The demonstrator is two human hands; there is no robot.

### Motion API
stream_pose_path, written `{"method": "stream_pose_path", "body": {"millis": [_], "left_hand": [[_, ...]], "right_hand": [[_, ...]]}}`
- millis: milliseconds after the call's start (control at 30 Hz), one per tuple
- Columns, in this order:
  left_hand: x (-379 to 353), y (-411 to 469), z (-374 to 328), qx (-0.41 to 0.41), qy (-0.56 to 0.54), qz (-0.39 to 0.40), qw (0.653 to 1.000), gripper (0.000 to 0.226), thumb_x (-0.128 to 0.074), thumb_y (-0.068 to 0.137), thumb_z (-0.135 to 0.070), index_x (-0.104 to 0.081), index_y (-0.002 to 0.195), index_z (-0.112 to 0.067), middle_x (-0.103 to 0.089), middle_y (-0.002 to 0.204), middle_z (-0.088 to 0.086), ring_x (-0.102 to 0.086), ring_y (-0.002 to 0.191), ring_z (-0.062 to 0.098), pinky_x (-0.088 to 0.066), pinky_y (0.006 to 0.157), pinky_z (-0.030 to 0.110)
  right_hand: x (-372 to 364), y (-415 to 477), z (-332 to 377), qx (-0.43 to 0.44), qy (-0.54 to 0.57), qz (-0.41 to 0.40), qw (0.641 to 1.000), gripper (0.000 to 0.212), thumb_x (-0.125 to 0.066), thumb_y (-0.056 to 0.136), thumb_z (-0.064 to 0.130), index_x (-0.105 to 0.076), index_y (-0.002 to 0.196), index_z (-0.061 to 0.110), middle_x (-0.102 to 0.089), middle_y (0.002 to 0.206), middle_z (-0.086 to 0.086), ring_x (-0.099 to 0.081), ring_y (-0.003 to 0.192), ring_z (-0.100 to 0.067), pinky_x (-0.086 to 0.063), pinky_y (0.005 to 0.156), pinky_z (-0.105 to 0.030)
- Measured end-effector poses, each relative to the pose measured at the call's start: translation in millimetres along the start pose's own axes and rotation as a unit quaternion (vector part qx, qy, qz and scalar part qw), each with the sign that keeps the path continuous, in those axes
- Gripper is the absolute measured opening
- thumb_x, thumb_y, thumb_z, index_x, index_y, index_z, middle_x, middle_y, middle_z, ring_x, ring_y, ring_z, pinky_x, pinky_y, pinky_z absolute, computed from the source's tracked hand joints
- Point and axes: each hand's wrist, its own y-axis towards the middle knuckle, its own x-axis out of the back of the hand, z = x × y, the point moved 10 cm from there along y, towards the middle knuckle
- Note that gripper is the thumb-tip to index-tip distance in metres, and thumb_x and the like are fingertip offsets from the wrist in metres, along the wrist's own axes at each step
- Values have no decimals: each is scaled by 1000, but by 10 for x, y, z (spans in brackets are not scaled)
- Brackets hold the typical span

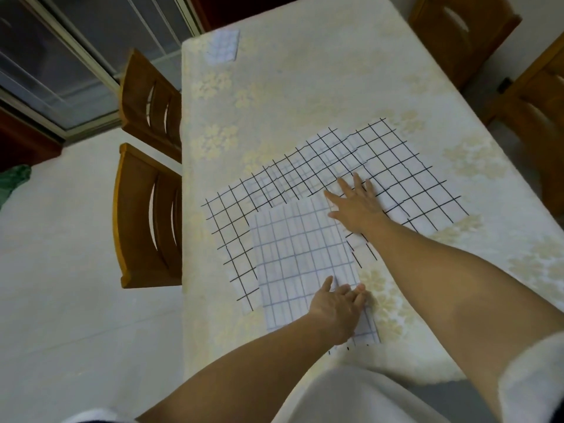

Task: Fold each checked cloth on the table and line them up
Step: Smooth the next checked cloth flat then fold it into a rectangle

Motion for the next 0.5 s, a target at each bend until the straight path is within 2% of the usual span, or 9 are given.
{"method": "stream_pose_path", "body": {"millis": [67,100,167,233,267,333,367,433,500], "left_hand": [[22,8,2,-1,-4,-1,1000,85,-53,102,-38,5,160,-14,3,170,2,-4,156,23,2,125,53],[23,6,2,-2,-7,1,1000,85,-52,103,-38,5,160,-14,3,170,1,-3,156,22,2,125,52],[-23,7,5,-3,-19,5,1000,87,-53,102,-36,8,160,-15,6,169,0,-1,156,21,2,125,51],[-77,11,25,3,-28,2,1000,94,-58,101,-32,14,159,-16,9,169,0,2,156,21,1,124,48],[-94,4,30,5,-34,1,999,95,-58,101,-30,16,159,-16,10,169,0,3,156,20,0,124,47],[-99,-12,26,2,-51,-1,999,94,-56,101,-25,18,158,-16,8,169,2,4,156,20,0,124,45],[-99,-21,27,2,-59,-4,998,93,-55,102,-21,19,158,-16,6,169,2,4,156,19,0,124,44],[-67,-43,63,3,-83,-12,996,89,-51,101,-11,17,158,-16,2,170,4,2,156,18,-1,125,42],[-3,-64,99,-6,-110,-29,994,82,-46,101,-6,9,160,-14,-7,169,6,-13,154,22,-8,125,40]], "right_hand": [[35,-59,26,0,45,-22,999,65,-34,101,56,-5,157,37,17,164,-6,22,148,-35,9,121,-54],[76,-130,44,-4,99,-51,994,65,-38,101,53,-10,157,34,11,165,-6,16,150,-33,5,122,-52],[177,-424,16,-27,243,-147,958,60,-49,101,41,-28,155,24,-19,162,-10,-13,150,-31,-16,122,-48],[183,-885,-107,-76,317,-261,909,46,-57,98,27,-49,142,14,-50,138,-12,-46,129,-31,-43,105,-46],[116,-1113,-181,-105,337,-291,889,38,-58,97,22,-55,134,12,-58,122,-11,-54,114,-30,-50,92,-44],[-154,-1441,-272,-163,389,-260,869,25,-56,98,21,-57,121,12,-65,98,-10,-62,93,-32,-49,69,-36],[-315,-1543,-263,-189,405,-219,868,21,-55,98,23,-57,116,12,-67,93,-11,-64,89,-33,-47,66,-35],[-573,-1667,-189,-217,397,-149,879,18,-54,98,26,-59,107,11,-69,96,-12,-65,92,-34,-46,70,-35],[-708,-1753,-71,-221,358,-98,902,22,-49,100,29,-60,105,11,-69,102,-13,-64,97,-34,-45,72,-33]]}}
